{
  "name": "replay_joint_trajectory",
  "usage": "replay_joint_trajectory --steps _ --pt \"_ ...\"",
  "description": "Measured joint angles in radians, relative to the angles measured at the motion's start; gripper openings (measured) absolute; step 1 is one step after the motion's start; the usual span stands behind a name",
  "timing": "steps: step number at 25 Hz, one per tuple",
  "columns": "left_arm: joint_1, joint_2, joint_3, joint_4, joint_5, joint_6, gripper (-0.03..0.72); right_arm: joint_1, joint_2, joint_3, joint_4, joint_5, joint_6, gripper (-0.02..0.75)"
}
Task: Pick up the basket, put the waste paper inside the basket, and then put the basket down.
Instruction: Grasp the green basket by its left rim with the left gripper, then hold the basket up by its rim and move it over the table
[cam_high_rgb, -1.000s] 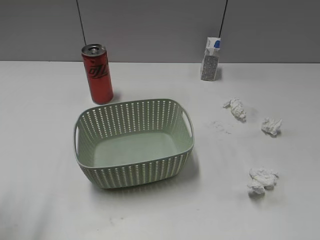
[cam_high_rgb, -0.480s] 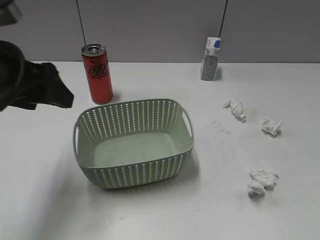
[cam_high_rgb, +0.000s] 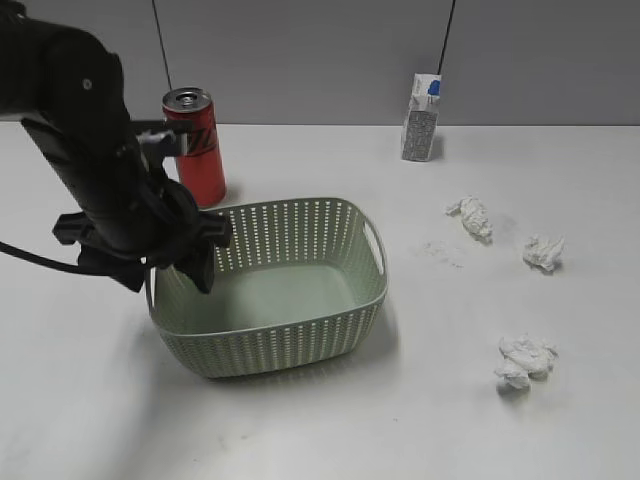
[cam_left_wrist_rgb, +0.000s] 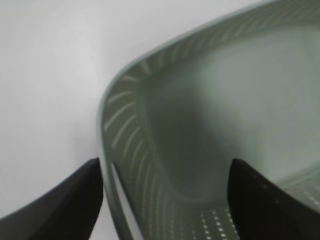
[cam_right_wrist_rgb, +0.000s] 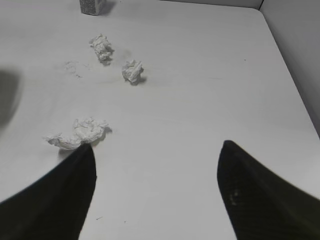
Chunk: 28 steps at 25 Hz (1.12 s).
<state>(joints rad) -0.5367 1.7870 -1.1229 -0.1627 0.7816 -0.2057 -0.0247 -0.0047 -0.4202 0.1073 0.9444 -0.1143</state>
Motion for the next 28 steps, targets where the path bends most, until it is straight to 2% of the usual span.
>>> replay_joint_trajectory --steps 4,7,9,15,17,28 --pt "0.0 0.091 -0.002 0.024 0.043 -0.05 0.583 0.0 0.0 0.0 0.0 0.0 0.0 0.571" --pt "0.0 0.109 -0.005 0.011 0.042 -0.066 0.528 0.0 0.0 0.0 0.0 0.0 0.0 0.571" --pt "0.0 0.109 -0.005 -0.005 0.035 -0.07 0.452 0.0 0.0 0.0 0.0 0.0 0.0 0.571" --pt "0.0 0.109 -0.007 -0.023 0.025 -0.075 0.088 0.0 0.0 0.0 0.0 0.0 0.0 0.571" --pt "0.0 0.109 -0.019 -0.022 0.021 -0.076 0.013 0.0 0.0 0.0 0.0 0.0 0.0 0.571" --pt "-0.001 0.031 -0.114 0.087 0.043 -0.074 0.0 0.0 0.0 0.0 0.004 -0.001 0.0 0.571"
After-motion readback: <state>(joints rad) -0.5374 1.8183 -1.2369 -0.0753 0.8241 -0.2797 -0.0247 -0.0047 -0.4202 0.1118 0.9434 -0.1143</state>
